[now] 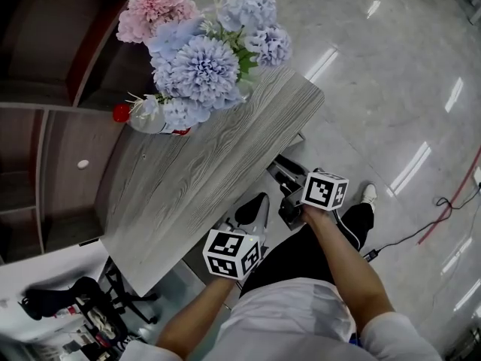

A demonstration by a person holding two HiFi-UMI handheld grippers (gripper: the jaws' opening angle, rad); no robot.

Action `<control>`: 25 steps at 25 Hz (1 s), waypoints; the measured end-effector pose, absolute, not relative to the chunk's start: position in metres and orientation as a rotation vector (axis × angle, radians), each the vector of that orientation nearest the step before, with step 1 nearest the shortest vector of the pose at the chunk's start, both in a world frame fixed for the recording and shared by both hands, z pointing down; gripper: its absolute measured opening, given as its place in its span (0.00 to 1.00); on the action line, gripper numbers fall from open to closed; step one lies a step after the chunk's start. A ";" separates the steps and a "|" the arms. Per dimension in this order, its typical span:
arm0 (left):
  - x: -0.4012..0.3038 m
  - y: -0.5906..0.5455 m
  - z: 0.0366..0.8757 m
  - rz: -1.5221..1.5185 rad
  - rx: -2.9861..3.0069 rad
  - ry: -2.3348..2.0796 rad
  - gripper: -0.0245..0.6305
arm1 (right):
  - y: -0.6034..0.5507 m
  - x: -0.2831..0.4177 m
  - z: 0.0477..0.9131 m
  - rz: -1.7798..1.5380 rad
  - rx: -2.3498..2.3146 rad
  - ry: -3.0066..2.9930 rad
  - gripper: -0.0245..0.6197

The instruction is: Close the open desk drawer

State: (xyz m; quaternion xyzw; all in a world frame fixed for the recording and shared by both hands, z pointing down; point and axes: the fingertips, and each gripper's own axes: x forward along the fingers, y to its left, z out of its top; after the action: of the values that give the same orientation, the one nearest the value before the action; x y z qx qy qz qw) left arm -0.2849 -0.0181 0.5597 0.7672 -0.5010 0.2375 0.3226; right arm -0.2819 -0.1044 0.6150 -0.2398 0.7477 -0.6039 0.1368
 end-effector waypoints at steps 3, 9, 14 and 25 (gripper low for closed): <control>-0.287 -0.017 0.559 0.620 2.011 -1.323 0.04 | -0.108 -0.286 0.615 -1.745 -0.679 2.174 0.31; -0.292 -0.014 0.557 0.615 1.999 -1.349 0.04 | -0.111 -0.290 0.616 -1.739 -0.648 2.196 0.31; -0.291 -0.011 0.552 0.606 1.995 -1.369 0.04 | -0.107 -0.288 0.611 -1.726 -0.644 2.261 0.28; -0.271 -0.015 0.514 0.510 1.970 -1.445 0.04 | -0.079 -0.236 0.566 -1.666 -0.699 2.508 0.15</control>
State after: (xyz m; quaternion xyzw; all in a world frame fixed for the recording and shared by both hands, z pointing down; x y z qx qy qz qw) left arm -0.2708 -0.0150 0.5137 0.7486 -0.5490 0.1938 0.3172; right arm -0.2357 -0.0786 0.5660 -0.2262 0.8111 -0.5389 0.0252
